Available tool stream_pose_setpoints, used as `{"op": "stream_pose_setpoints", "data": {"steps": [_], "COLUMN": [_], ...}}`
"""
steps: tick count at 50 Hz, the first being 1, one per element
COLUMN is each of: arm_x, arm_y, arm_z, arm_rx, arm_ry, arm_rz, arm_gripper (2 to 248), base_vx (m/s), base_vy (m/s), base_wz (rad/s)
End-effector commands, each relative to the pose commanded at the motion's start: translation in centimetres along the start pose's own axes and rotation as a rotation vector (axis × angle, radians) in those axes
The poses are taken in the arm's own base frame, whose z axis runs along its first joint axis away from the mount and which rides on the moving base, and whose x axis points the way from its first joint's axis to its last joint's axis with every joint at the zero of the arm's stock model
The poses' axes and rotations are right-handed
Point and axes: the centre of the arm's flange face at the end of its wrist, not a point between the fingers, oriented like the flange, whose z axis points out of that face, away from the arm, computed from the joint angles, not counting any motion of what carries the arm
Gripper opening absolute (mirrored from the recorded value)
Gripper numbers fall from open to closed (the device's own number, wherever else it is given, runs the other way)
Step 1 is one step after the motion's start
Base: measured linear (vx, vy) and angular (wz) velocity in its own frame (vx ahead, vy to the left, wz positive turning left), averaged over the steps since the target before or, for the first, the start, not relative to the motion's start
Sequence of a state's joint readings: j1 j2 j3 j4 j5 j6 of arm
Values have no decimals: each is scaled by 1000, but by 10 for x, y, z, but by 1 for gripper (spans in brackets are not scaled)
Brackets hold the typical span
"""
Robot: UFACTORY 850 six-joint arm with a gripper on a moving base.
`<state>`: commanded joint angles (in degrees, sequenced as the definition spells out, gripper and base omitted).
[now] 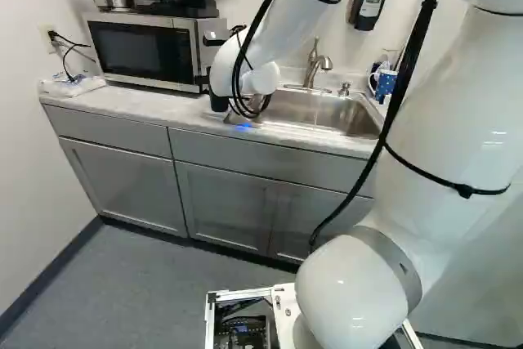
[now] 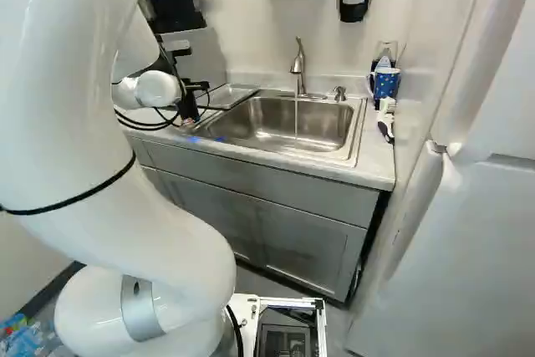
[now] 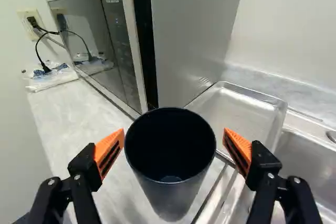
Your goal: Rinse the cup and place it in the tray
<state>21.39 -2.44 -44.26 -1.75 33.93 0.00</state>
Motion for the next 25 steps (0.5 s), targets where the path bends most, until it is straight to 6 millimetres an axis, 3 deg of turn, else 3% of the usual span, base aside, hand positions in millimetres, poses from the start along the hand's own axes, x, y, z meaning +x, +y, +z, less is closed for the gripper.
{"op": "stream_pose_setpoints", "data": {"steps": [25], "arm_x": [-19], "arm_y": [-3], "arm_z": [-9], "arm_rx": [5], "arm_ry": [66], "arm_rz": [0], "arm_gripper": [247], "base_vx": [0], "base_vy": [0], "base_wz": [0]}}
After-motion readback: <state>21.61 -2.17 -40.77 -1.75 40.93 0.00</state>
